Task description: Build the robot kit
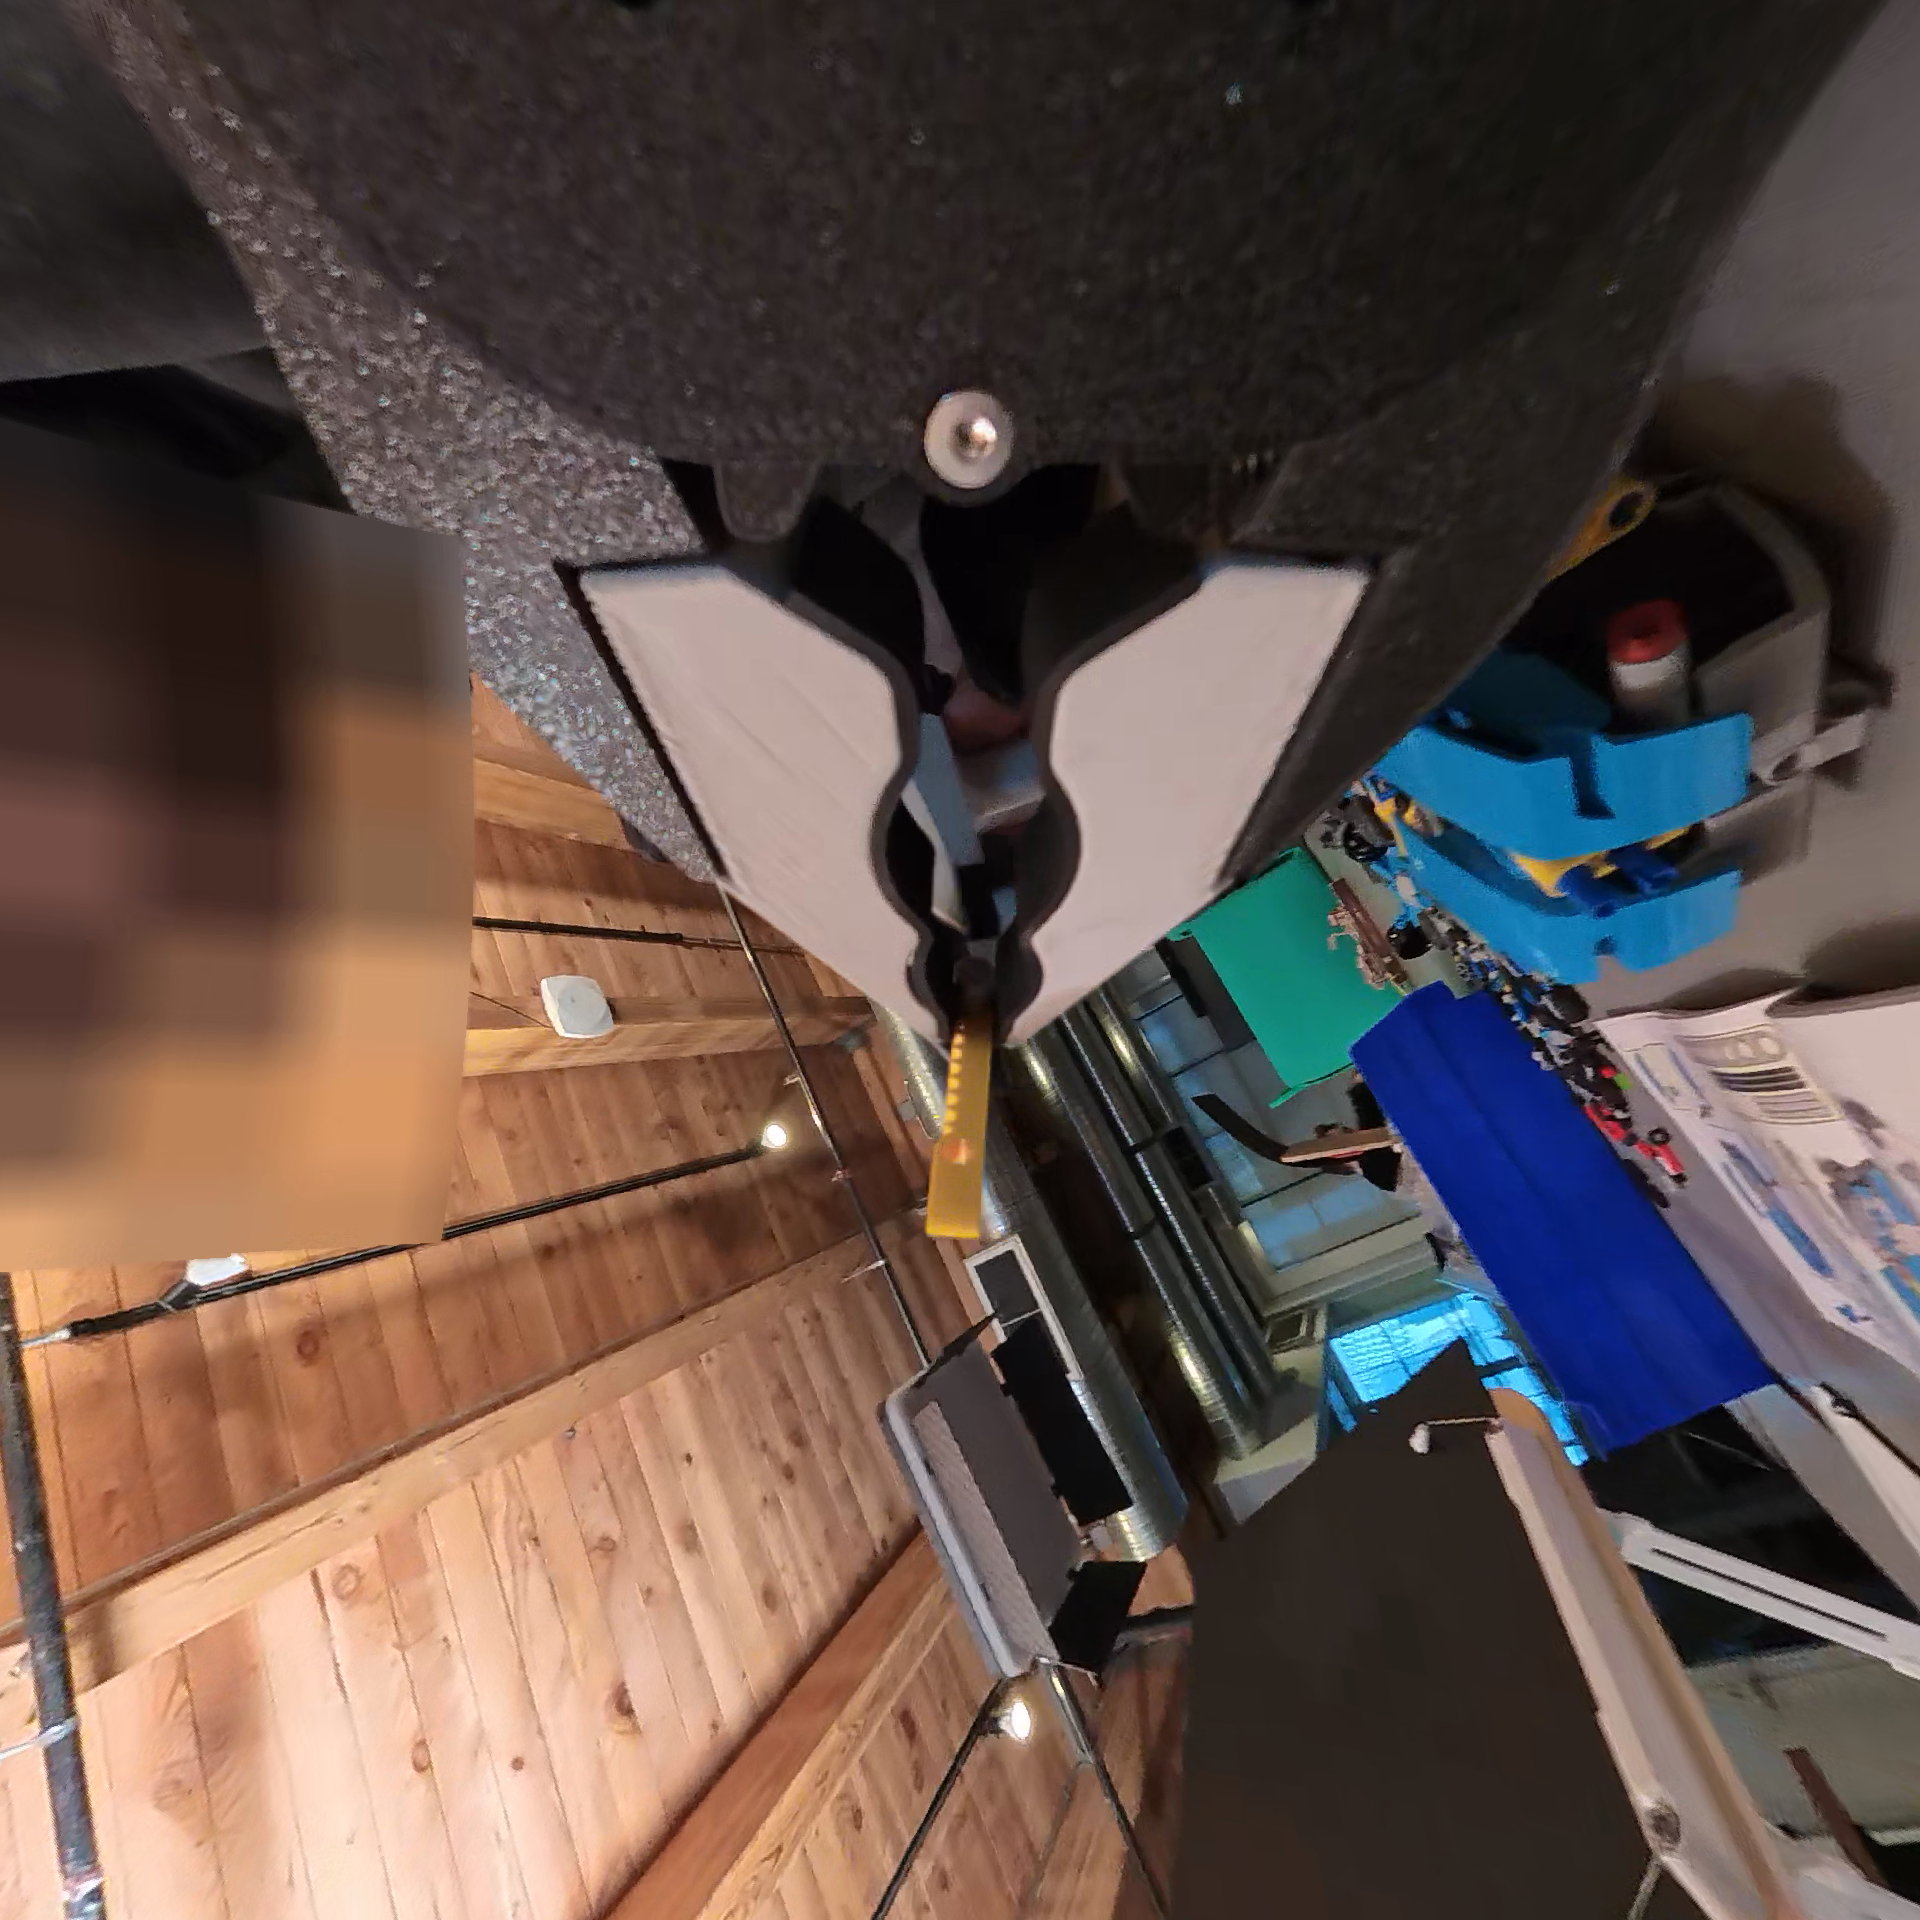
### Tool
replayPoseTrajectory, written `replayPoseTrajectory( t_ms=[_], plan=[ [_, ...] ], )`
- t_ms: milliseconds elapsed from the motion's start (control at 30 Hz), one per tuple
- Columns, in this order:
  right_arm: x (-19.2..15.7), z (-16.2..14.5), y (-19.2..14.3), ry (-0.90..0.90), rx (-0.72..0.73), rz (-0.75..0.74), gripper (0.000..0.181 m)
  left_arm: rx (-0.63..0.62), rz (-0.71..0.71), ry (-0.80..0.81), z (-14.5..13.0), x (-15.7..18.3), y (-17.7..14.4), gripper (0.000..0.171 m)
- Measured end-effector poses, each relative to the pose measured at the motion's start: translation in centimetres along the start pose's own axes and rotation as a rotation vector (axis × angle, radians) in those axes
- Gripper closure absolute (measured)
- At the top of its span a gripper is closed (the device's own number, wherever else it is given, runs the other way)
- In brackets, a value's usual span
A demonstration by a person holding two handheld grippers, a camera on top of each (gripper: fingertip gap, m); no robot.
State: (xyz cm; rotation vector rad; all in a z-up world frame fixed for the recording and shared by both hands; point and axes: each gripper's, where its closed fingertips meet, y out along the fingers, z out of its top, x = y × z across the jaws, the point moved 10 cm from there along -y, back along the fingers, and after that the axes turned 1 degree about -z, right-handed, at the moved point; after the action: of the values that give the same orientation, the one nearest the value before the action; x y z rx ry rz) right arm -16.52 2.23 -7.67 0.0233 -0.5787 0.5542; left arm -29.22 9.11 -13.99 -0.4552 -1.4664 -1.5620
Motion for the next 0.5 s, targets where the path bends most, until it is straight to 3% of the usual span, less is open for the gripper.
replayPoseTrajectory(
  t_ms=[133,367,500],
  plan=[
    [-0.3,0.4,0.0,-0.056,0.004,-0.039,0.157,-0.018,-0.024,0.022,-0.1,0.8,0.2,0.165],
    [-0.8,1.2,-0.2,-0.099,0.043,-0.069,0.156,-0.012,0.024,0.099,-0.1,1.3,0.1,0.166],
    [0.0,1.3,0.0,0.002,0.003,0.002,0.157,0.027,0.013,0.085,-0.4,1.0,0.2,0.165]
  ],
)
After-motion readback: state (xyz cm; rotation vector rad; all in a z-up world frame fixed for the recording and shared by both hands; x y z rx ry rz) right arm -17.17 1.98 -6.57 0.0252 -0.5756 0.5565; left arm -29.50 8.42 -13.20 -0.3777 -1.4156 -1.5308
